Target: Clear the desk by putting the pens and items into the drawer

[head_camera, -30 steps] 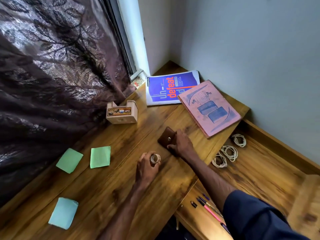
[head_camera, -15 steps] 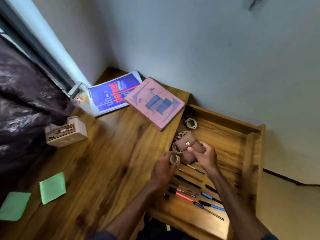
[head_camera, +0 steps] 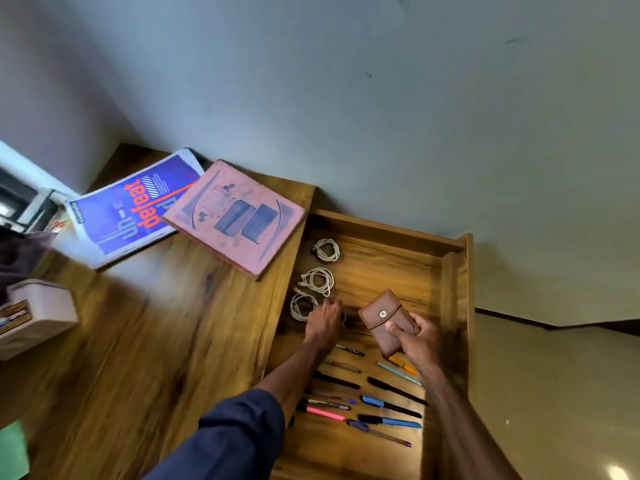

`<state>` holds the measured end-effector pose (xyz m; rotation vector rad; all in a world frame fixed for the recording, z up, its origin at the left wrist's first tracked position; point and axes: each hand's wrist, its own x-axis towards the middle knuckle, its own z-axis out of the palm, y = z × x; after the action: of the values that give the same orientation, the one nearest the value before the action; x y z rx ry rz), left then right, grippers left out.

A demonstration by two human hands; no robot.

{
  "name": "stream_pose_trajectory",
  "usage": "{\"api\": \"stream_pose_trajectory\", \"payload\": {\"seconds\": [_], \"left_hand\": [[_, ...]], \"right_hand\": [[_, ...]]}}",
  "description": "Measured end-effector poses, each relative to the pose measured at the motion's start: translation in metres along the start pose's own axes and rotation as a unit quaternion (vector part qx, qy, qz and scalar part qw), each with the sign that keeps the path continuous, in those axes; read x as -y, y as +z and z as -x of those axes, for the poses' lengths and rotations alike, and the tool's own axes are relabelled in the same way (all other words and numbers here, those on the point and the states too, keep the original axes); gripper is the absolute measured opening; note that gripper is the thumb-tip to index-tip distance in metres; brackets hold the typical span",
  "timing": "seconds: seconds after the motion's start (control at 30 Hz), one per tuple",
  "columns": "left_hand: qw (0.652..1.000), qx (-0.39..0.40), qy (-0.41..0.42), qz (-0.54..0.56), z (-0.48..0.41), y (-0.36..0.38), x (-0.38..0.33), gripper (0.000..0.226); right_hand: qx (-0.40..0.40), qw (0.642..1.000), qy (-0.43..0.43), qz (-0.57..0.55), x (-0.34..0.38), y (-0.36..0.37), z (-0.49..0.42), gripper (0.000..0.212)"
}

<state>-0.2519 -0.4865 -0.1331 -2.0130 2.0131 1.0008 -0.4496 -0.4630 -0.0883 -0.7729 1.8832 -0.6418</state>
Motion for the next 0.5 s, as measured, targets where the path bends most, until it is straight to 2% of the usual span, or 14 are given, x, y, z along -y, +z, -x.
{"api": "stream_pose_trajectory", "payload": {"seconds": [0.13,0.27,0.33,0.5], "left_hand": [[1.0,-0.007,-0.009,-0.026,-0.008,0.009,-0.001,0.066],[1.0,-0.006,-0.007,-0.011,-0.004,0.013,-0.002,0.064],[1.0,-0.012,-0.001,-0.014,-0.002,0.013,-0.001,0.061],[0.999,-0.04,0.007,-0.034,0.001,0.017,0.002,0.051]], "right_hand": [[0.014,1.0,0.019,-0.006,0.005,-0.003,-0.019,0.05],[0.004,0.999,0.047,0.001,0.015,0.01,-0.042,0.054],[0.007,0.999,0.036,0.009,0.02,0.021,-0.053,0.061],[0.006,1.0,0.007,0.026,0.04,0.048,-0.081,0.062]]}}
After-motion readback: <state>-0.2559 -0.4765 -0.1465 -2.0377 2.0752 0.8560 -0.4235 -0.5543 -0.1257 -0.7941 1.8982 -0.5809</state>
